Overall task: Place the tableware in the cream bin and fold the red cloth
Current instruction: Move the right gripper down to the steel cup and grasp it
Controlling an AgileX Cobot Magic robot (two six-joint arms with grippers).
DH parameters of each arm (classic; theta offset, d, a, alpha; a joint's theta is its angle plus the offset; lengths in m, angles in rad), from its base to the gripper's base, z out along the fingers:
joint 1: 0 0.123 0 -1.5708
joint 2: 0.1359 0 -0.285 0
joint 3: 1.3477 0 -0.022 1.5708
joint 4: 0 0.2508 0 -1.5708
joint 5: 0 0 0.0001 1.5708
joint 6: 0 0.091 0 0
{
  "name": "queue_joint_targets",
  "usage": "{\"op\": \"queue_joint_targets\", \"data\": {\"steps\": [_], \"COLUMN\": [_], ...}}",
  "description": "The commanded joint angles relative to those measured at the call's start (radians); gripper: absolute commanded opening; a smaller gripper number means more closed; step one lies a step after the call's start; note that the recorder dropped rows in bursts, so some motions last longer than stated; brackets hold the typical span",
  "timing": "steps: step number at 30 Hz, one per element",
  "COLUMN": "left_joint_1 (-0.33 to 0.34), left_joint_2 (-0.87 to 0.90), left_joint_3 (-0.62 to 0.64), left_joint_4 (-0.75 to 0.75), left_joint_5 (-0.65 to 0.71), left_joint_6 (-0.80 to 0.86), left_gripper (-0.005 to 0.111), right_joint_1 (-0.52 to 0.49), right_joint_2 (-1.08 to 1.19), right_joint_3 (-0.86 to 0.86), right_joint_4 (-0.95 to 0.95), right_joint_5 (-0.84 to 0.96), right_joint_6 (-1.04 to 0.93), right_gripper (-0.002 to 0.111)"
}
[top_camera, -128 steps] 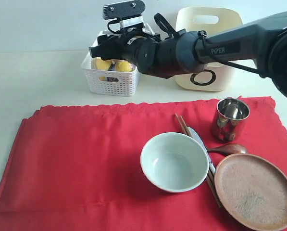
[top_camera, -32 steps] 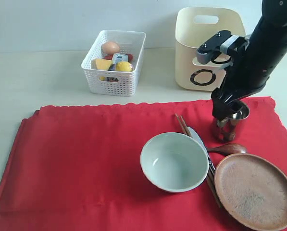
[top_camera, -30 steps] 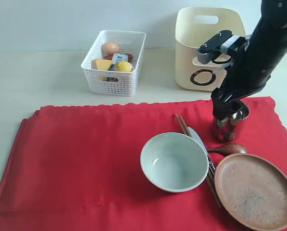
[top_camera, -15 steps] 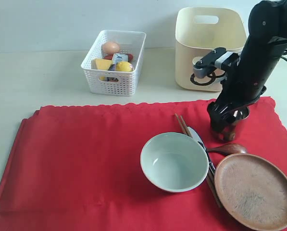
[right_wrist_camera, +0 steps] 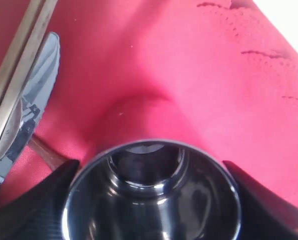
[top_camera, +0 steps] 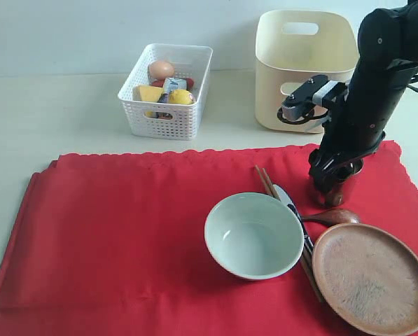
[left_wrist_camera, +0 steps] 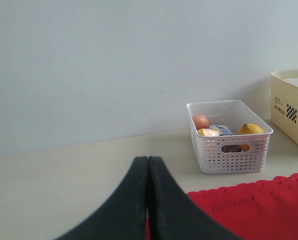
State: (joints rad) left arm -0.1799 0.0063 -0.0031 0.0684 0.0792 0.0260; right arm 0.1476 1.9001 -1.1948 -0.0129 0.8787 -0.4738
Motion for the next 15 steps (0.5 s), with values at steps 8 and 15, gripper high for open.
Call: {"op": "queue_joint_targets", "data": {"steps": [8, 15], "left_joint_1": [-0.008, -0.008], "left_joint_2": [-0.006, -0.006], "left_joint_3": [0.003, 0.003], "left_joint_4": [0.000, 0.000], "left_joint_5": [0.001, 0.001], "left_joint_6": [-0.002, 0.001], "left_gripper": [0.000, 0.000], "right_joint_1": [-0.005, -0.005], "right_joint_2": [-0.002, -0.002], "right_joint_3": [0.004, 0.004], "right_joint_4": [-0.011, -0.011], "right_joint_5": [0.009, 0.009], "right_joint_6": [0.004, 0.004], "right_gripper": [0.000, 0.000]}}
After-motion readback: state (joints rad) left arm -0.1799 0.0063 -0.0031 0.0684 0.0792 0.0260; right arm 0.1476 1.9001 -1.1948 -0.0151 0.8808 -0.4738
